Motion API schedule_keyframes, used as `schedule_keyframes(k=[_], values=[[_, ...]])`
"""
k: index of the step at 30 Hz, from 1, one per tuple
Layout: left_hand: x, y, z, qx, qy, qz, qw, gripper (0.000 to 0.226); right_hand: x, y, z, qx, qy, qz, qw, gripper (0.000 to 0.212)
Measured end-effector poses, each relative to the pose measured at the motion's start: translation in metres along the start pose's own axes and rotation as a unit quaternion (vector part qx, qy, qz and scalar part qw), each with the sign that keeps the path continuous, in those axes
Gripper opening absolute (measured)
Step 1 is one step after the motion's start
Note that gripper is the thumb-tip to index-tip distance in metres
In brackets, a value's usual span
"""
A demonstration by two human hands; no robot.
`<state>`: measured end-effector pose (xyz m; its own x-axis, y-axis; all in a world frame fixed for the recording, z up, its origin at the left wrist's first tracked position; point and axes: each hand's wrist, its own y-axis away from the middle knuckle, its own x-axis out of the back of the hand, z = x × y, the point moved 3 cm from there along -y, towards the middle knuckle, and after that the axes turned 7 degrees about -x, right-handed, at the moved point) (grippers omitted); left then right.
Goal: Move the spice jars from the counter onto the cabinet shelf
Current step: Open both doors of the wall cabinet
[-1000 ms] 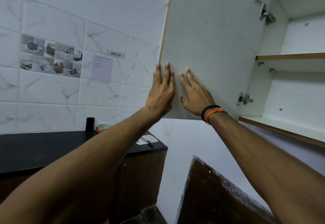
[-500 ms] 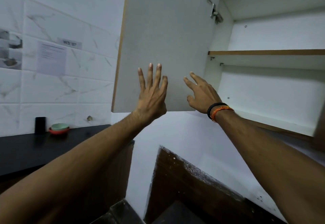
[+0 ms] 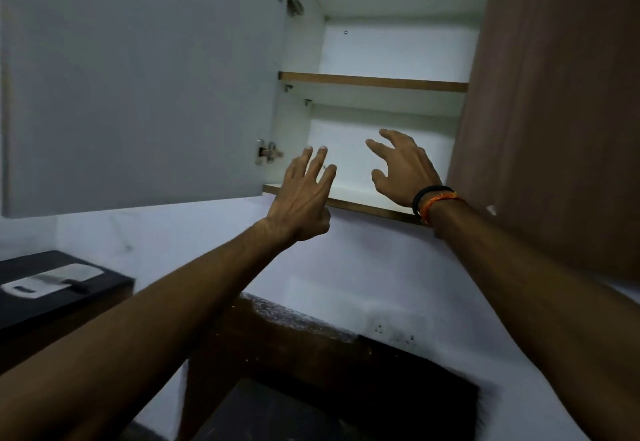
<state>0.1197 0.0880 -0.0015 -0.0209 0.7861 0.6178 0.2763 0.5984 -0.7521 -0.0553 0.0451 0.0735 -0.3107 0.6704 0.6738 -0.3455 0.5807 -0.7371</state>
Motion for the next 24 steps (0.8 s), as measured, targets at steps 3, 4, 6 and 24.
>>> schedule_keyframes(k=[3,4,6,24], values=[[-0.015,-0.019,0.028,-0.034,0.033,-0.005,0.999,0.082,0.008,0.008,0.037,-0.032,0.035,-0.004,0.999,0.062],[-0.019,-0.025,0.036,-0.043,0.046,-0.007,0.998,0.083,0.010,0.011,0.047,-0.042,0.044,-0.005,0.998,0.063],[-0.030,-0.036,0.054,-0.064,0.075,-0.011,0.995,0.083,0.015,0.018,0.069,-0.068,0.062,-0.011,0.996,0.064],[-0.078,-0.137,0.152,-0.141,0.316,-0.072,0.935,0.094,0.029,0.028,0.184,-0.207,0.143,-0.040,0.967,0.096]])
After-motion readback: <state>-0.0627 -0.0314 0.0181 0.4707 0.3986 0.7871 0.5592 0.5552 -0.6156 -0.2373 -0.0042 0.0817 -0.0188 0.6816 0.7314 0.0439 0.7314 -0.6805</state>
